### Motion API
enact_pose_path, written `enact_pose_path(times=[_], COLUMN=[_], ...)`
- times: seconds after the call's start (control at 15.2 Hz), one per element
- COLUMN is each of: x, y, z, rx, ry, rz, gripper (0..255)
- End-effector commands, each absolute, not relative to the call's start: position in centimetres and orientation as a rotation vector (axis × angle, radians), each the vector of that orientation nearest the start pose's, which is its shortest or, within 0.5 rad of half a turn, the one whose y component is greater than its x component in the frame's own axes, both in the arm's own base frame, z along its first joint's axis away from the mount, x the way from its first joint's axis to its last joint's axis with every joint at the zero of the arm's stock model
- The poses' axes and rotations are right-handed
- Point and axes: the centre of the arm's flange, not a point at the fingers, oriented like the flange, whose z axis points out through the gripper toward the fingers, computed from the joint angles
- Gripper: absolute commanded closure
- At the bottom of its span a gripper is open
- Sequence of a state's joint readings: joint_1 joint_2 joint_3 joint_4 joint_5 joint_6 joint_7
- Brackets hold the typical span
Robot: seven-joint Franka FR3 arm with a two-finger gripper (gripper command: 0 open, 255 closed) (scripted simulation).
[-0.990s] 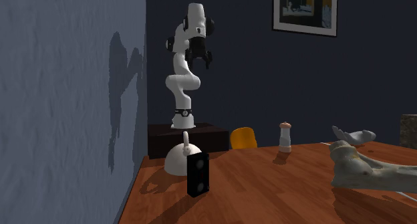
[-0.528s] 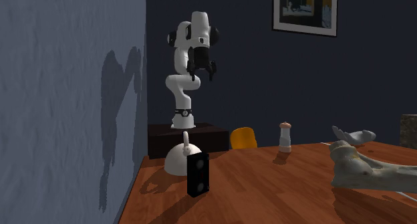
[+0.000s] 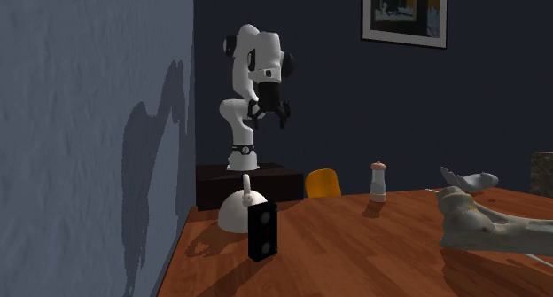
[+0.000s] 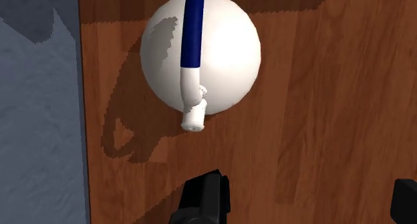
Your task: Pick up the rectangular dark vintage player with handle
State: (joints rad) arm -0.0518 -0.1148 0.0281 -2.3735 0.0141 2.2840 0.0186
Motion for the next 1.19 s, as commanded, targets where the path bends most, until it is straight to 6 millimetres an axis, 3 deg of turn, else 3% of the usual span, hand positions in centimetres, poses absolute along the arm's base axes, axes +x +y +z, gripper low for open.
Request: enact_pose_path(times=[0.0, 1.12], x=[50.2, 63.9], y=[-1.2, -5.8], z=[35.5, 18.9], rx=[-3.140, -3.189], ry=[0.109, 0.351], rz=[-0.048, -0.104], gripper=[0, 0])
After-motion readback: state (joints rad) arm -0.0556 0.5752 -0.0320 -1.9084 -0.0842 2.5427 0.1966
